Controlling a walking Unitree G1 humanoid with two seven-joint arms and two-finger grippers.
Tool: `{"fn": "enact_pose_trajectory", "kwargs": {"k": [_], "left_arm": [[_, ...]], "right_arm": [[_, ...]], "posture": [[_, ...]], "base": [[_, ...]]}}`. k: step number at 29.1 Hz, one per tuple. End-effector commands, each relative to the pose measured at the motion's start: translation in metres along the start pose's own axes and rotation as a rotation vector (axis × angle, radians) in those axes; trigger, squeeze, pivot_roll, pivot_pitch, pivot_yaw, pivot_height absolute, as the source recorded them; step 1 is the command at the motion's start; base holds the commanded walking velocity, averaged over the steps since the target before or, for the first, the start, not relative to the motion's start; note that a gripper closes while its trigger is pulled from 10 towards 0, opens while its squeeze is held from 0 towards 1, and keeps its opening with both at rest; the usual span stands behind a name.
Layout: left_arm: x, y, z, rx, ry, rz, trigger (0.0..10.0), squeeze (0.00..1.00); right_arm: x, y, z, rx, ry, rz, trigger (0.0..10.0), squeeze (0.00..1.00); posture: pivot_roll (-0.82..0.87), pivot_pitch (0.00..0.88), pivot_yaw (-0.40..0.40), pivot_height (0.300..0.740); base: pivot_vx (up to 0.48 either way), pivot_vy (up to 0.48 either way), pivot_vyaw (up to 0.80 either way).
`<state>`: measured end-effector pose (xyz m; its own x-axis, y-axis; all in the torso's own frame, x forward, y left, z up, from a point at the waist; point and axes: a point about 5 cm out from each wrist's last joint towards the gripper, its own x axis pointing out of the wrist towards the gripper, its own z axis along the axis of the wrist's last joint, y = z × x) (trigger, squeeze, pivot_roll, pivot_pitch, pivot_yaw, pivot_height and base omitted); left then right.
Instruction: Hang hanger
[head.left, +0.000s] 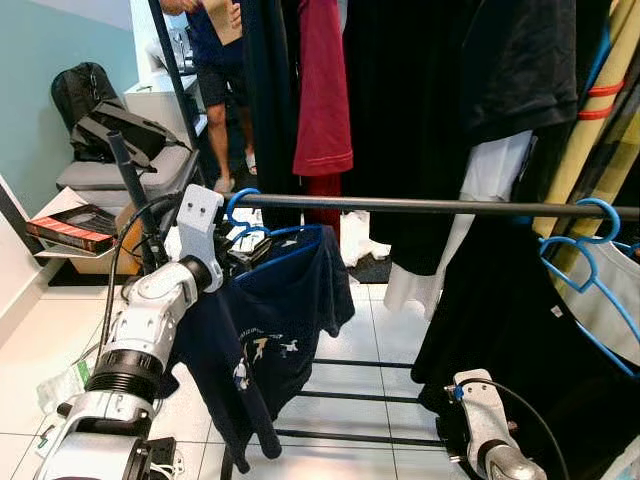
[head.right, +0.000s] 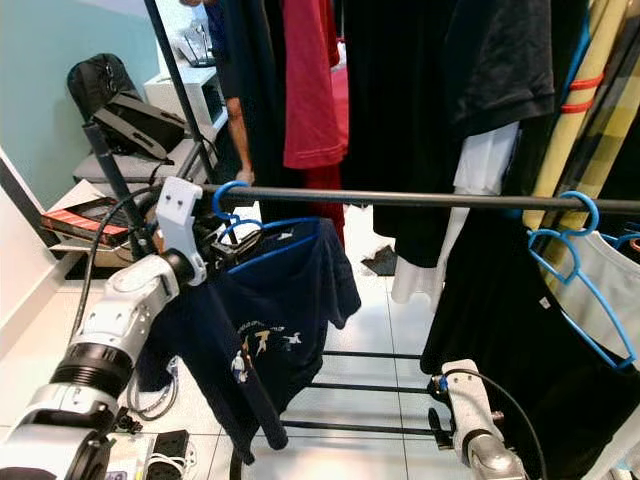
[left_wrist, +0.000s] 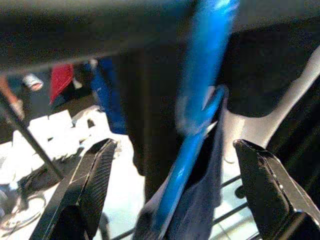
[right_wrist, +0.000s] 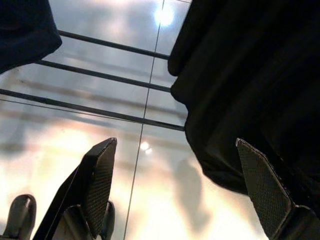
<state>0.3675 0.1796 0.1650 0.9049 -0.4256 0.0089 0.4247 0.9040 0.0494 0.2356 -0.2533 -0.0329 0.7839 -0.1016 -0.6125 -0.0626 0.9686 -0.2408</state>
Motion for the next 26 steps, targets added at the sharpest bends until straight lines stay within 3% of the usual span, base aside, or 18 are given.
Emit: {"fn": "enact_pose_trajectory", "kwargs": {"k": [1, 7, 8, 9, 11, 12, 13, 14, 15, 16, 20, 21, 26], "left_arm": [[-0.001, 0.007, -0.005, 0.029, 0.052, 0.026, 10.0, 0.0], [0.004, 0.004, -0.005, 0.03, 0.052, 0.005, 10.0, 0.0], [0.005, 0.003, -0.005, 0.028, 0.05, -0.003, 9.6, 0.0], [0.006, 0.002, -0.004, 0.025, 0.045, -0.013, 5.6, 0.0], [0.006, 0.002, -0.004, 0.025, 0.045, -0.013, 5.6, 0.0], [0.007, 0.001, -0.004, 0.024, 0.04, -0.02, 4.2, 0.0], [0.007, 0.001, -0.004, 0.024, 0.04, -0.02, 4.2, 0.0], [0.007, 0.0, -0.003, 0.018, 0.031, -0.031, 2.7, 0.0], [0.007, 0.0, -0.003, 0.018, 0.031, -0.031, 2.7, 0.0], [0.008, -0.001, -0.001, 0.014, 0.021, -0.04, 1.9, 0.0], [0.008, -0.001, -0.001, 0.014, 0.021, -0.04, 1.9, 0.0], [0.009, -0.003, 0.0, 0.01, 0.011, -0.052, 0.0, 0.0], [0.01, -0.006, 0.002, 0.006, -0.009, -0.072, 0.0, 0.0]], "right_arm": [[-0.002, -0.008, -0.001, 0.005, -0.002, 0.0, 10.0, 0.0], [-0.009, -0.026, -0.011, 0.008, 0.008, -0.018, 10.0, 0.0], [-0.01, -0.025, -0.012, 0.008, 0.008, -0.018, 10.0, 0.0], [-0.01, -0.024, -0.013, 0.007, 0.008, -0.017, 10.0, 0.0], [-0.01, -0.024, -0.013, 0.007, 0.008, -0.017, 10.0, 0.0], [-0.009, -0.022, -0.013, 0.007, 0.007, -0.015, 10.0, 0.0], [-0.009, -0.022, -0.013, 0.007, 0.007, -0.015, 10.0, 0.0], [-0.008, -0.018, -0.012, 0.005, 0.004, -0.012, 10.0, 0.0], [-0.008, -0.018, -0.012, 0.005, 0.004, -0.012, 10.0, 0.0], [-0.007, -0.015, -0.01, 0.004, 0.0, -0.008, 10.0, 0.0], [-0.007, -0.015, -0.01, 0.004, 0.0, -0.008, 10.0, 0.0], [-0.006, -0.012, -0.008, 0.003, -0.003, -0.006, 10.0, 0.0], [-0.006, -0.013, -0.01, 0.004, 0.005, -0.007, 10.0, 0.0]], "posture": [[-0.1, 0.0, 0.064, 0.74], [-0.11, 0.0, 0.068, 0.74], [-0.11, 0.0, 0.069, 0.74], [-0.11, 0.0, 0.069, 0.74], [-0.11, 0.0, 0.069, 0.74], [-0.11, 0.0, 0.07, 0.74], [-0.11, 0.0, 0.07, 0.74], [-0.11, 0.0, 0.071, 0.74], [-0.11, 0.0, 0.071, 0.74], [-0.11, 0.0, 0.073, 0.74], [-0.11, 0.0, 0.073, 0.74], [-0.11, 0.0, 0.073, 0.74], [-0.11, 0.0, 0.072, 0.74]], "base": [[0.0, 0.0, 0.0], [0.0, 0.0, 0.0], [0.0, 0.0, 0.0], [0.0, 0.0, 0.0], [0.0, 0.0, 0.0], [0.0, 0.0, 0.0], [0.0, 0.0, 0.0], [0.0, 0.0, 0.0], [0.0, 0.0, 0.0], [0.0, 0.0, 0.0], [0.0, 0.0, 0.0], [0.0, 0.0, 0.0], [0.0, 0.0, 0.0]]}}
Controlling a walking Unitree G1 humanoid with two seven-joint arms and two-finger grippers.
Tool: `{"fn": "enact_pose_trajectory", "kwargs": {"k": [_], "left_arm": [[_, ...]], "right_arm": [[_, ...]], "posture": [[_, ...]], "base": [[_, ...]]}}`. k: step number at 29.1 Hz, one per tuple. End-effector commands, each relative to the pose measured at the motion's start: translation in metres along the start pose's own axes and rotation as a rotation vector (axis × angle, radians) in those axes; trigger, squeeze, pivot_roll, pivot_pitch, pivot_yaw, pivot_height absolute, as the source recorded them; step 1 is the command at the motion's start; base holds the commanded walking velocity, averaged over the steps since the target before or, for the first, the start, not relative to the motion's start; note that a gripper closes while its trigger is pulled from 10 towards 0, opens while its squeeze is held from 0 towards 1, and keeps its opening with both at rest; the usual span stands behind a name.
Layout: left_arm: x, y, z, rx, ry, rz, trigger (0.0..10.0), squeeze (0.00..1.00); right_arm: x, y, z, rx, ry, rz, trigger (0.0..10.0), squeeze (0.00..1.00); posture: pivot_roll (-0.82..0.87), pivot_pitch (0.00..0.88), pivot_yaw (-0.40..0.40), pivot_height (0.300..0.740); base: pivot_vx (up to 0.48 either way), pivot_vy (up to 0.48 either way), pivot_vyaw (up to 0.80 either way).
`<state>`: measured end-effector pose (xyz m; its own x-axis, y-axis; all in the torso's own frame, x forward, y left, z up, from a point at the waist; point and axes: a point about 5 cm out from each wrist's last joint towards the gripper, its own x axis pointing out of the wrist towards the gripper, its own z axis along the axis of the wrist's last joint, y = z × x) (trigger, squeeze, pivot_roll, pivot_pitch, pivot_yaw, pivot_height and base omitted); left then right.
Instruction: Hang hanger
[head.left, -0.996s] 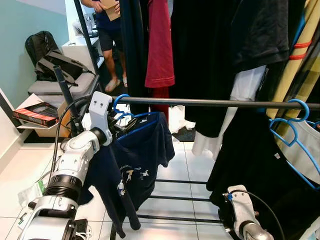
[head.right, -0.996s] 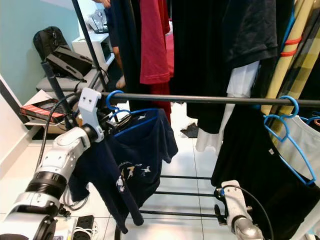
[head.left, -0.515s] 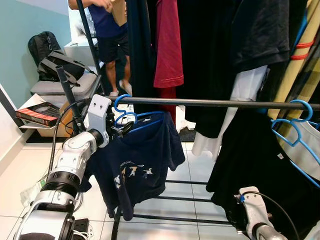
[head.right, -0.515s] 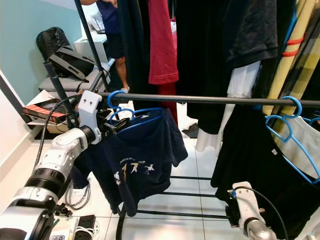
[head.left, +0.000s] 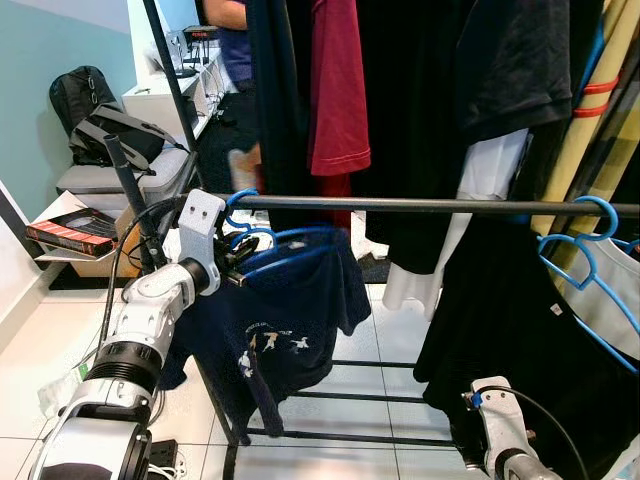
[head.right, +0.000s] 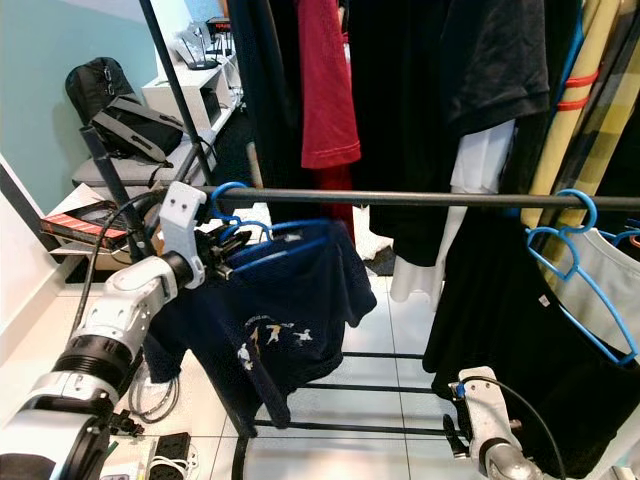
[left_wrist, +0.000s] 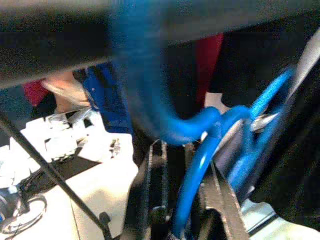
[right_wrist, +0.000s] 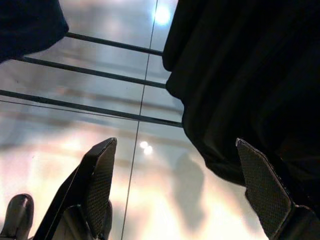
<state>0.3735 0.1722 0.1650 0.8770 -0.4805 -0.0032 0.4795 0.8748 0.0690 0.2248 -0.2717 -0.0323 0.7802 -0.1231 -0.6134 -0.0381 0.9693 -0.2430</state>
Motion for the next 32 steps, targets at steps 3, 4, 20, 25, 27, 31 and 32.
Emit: {"fn": "enact_pose_trajectory", "kwargs": {"k": [3, 4, 20, 25, 27, 31, 32], "left_arm": [[0.001, -0.002, 0.003, -0.014, -0.021, -0.017, 0.0, 0.0], [0.0, -0.001, 0.003, -0.018, -0.025, -0.023, 0.0, 0.0], [-0.025, 0.009, 0.015, -0.02, -0.101, -0.097, 0.0, 0.0], [-0.052, 0.012, 0.02, 0.017, -0.099, -0.197, 0.5, 0.0], [-0.06, 0.014, 0.02, 0.032, -0.083, -0.222, 1.0, 0.0], [-0.078, 0.016, 0.018, 0.064, -0.039, -0.289, 2.7, 0.0], [-0.085, 0.015, 0.017, 0.08, -0.021, -0.328, 3.7, 0.0]], "right_arm": [[-0.001, 0.003, -0.002, -0.009, 0.005, 0.011, 10.0, 0.0], [-0.001, 0.003, -0.004, -0.009, 0.011, 0.011, 10.0, 0.0], [0.006, 0.011, 0.009, -0.012, -0.004, 0.013, 10.0, 0.0], [0.003, 0.002, 0.007, -0.016, -0.009, 0.009, 10.0, 0.0], [0.002, 0.0, 0.005, -0.018, -0.008, 0.008, 10.0, 0.0], [0.001, -0.003, 0.003, -0.02, -0.006, 0.006, 10.0, 0.0], [0.0, -0.003, 0.002, -0.021, -0.005, 0.006, 10.0, 0.0]], "posture": [[-0.11, 0.0, 0.072, 0.74], [-0.11, 0.0, 0.072, 0.74], [-0.11, 0.0, 0.07, 0.74], [-0.1, 0.0, 0.065, 0.74], [-0.1, 0.0, 0.062, 0.74], [-0.09, 0.0, 0.06, 0.74], [-0.09, 0.0, 0.06, 0.74]], "base": [[0.0, 0.0, 0.0], [0.0, 0.0, 0.0], [0.0, 0.0, 0.0], [0.0, 0.0, 0.0], [0.0, 0.0, 0.0], [0.0, 0.0, 0.0], [0.0, 0.0, 0.0]]}}
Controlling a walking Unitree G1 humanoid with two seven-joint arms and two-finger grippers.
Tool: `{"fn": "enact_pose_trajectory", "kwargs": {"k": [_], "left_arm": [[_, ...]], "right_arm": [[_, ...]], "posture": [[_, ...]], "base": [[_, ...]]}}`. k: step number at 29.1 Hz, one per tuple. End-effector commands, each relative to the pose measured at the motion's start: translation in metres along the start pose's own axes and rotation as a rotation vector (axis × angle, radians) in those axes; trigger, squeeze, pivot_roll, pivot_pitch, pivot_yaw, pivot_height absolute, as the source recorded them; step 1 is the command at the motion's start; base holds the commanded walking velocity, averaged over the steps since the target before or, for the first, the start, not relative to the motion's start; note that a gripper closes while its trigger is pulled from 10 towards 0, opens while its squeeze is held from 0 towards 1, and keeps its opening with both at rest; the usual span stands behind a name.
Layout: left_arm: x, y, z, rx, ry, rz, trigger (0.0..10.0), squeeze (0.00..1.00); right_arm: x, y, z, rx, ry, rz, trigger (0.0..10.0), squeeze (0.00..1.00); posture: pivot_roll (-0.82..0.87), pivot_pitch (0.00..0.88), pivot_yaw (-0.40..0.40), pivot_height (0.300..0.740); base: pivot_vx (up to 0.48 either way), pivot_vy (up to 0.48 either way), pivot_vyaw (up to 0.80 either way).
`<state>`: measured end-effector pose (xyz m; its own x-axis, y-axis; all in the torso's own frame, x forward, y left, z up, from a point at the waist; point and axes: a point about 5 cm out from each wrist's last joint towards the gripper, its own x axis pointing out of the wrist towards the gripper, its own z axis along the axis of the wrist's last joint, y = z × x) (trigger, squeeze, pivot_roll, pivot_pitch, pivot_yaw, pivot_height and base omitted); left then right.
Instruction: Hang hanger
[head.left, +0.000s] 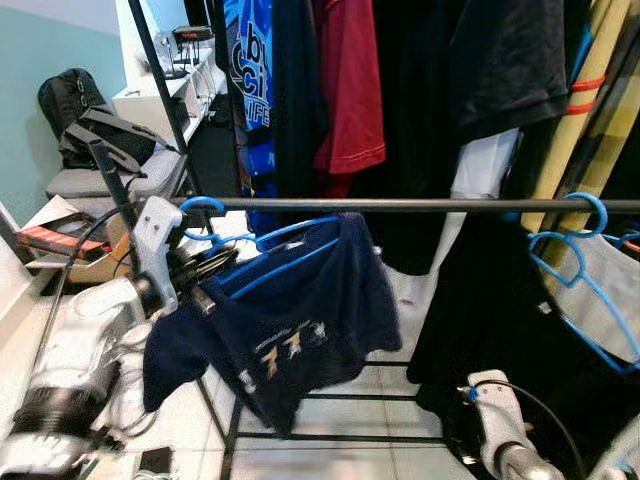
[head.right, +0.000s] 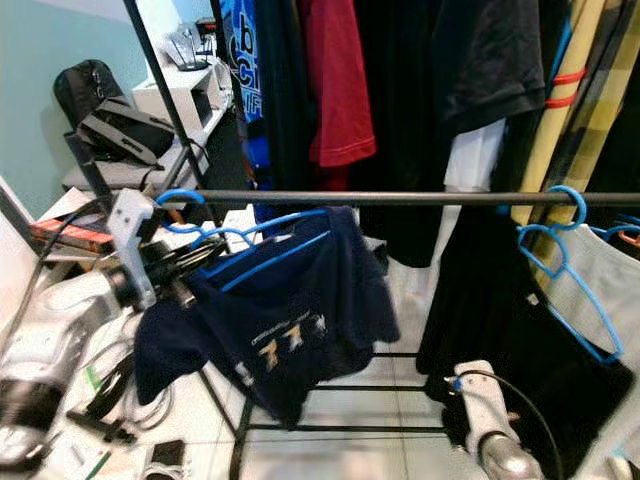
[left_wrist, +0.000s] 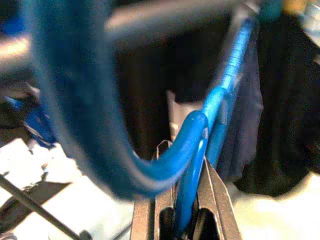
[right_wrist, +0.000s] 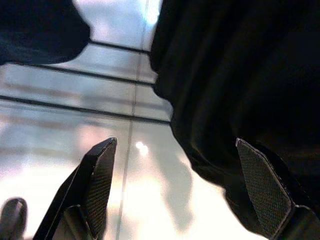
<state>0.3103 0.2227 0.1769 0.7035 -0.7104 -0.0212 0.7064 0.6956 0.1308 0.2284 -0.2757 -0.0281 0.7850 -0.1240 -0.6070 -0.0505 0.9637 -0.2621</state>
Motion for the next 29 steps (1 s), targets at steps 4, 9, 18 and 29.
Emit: {"fn": "enact_pose_trajectory", "kwargs": {"k": [4, 9, 18, 29], "left_arm": [[-0.012, -0.005, 0.007, 0.015, 0.004, -0.081, 4.8, 0.0], [-0.017, -0.03, 0.01, -0.014, 0.01, -0.226, 10.0, 0.0], [-0.008, -0.056, 0.0, -0.051, 0.055, -0.319, 10.0, 0.0], [0.001, -0.062, 0.005, -0.071, 0.04, -0.347, 10.0, 0.0]], "right_arm": [[-0.001, 0.002, -0.003, 0.002, 0.003, 0.007, 10.0, 0.0], [0.004, -0.003, 0.02, 0.043, -0.077, 0.066, 10.0, 0.0], [-0.009, -0.025, 0.08, 0.077, -0.379, 0.407, 10.0, 0.0], [-0.069, -0.022, 0.109, -0.033, -0.5, 0.813, 10.0, 0.0]], "posture": [[-0.09, 0.0, 0.059, 0.74], [-0.09, 0.0, 0.058, 0.74], [-0.1, 0.0, 0.062, 0.74], [-0.12, 0.0, 0.069, 0.74]], "base": [[0.0, 0.0, 0.0], [0.0, 0.0, 0.0], [-0.059, 0.0, 0.0], [-0.236, 0.0, 0.0]]}}
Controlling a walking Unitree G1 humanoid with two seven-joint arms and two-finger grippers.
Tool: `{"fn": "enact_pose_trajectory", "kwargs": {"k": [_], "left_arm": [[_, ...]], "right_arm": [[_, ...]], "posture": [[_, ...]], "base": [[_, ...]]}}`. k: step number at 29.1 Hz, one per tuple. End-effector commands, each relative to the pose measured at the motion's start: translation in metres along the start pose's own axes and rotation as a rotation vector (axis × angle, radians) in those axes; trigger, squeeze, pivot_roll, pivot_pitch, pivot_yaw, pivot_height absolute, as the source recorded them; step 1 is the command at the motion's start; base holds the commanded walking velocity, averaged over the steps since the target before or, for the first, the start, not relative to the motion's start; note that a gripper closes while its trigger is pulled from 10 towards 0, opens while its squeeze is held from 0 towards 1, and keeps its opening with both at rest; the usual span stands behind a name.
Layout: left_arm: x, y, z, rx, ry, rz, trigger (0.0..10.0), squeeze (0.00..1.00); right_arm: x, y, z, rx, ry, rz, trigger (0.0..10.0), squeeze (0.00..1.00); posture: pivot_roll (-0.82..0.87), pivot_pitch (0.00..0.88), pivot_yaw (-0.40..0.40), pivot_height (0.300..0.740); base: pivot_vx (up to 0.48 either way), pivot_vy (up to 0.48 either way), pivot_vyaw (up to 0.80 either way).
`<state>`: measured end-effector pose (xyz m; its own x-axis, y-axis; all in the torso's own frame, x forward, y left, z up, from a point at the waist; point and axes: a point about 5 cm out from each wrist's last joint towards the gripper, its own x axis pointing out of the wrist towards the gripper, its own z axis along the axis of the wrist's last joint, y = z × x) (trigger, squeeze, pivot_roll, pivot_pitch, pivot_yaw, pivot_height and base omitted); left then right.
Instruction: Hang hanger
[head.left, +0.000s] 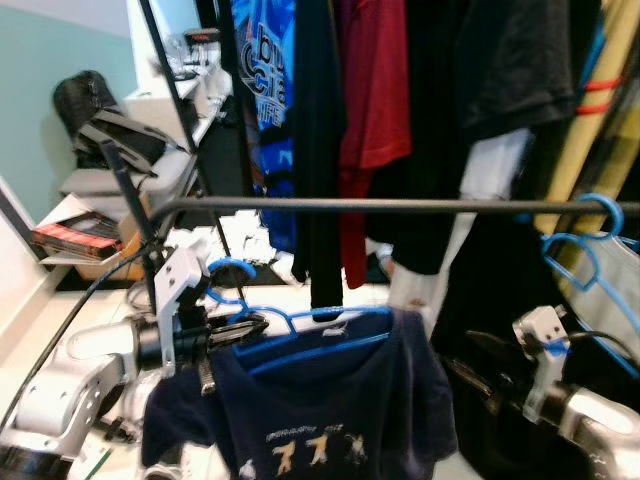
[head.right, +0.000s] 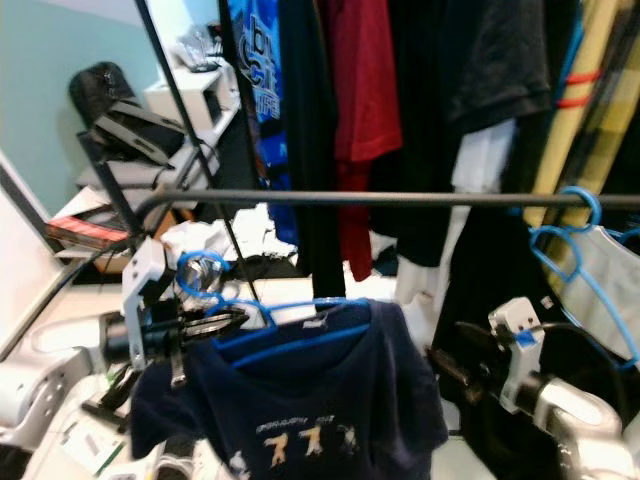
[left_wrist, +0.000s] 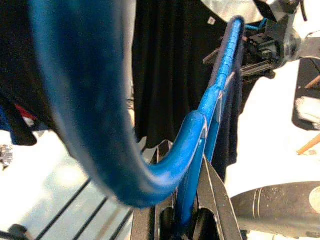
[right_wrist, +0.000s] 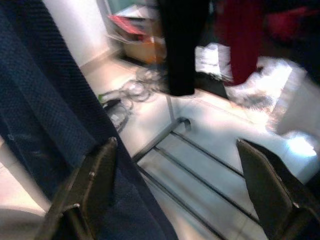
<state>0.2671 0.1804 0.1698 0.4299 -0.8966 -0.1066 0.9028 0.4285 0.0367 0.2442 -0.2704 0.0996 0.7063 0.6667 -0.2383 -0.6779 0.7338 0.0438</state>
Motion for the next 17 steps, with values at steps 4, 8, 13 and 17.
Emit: {"fn": "enact_pose_trajectory", "kwargs": {"k": [4, 8, 13, 17], "left_arm": [[0.002, 0.0, 0.008, 0.002, -0.025, 0.0, 10.0, 0.0], [0.002, 0.002, 0.014, 0.002, -0.046, 0.006, 10.0, 0.0], [0.004, 0.001, 0.02, 0.011, -0.064, -0.013, 10.0, 0.0], [0.005, -0.001, 0.028, 0.023, -0.092, -0.036, 10.0, 0.0]], "right_arm": [[-0.002, 0.019, 0.015, 0.025, -0.021, 0.17, 10.0, 0.0], [-0.009, 0.035, 0.043, 0.025, -0.069, 0.294, 10.0, 0.0], [-0.017, 0.036, 0.065, 0.012, -0.11, 0.314, 10.0, 0.0], [-0.019, 0.035, 0.074, -0.009, -0.105, 0.3, 10.0, 0.0]], "posture": [[-0.12, 0.0, 0.071, 0.74], [-0.13, 0.0, 0.072, 0.74], [-0.12, 0.0, 0.069, 0.74], [-0.13, 0.0, 0.07, 0.74]], "base": [[-0.334, 0.0, 0.0], [-0.371, 0.0, 0.0], [-0.382, 0.0, 0.0], [-0.382, 0.0, 0.0]]}}
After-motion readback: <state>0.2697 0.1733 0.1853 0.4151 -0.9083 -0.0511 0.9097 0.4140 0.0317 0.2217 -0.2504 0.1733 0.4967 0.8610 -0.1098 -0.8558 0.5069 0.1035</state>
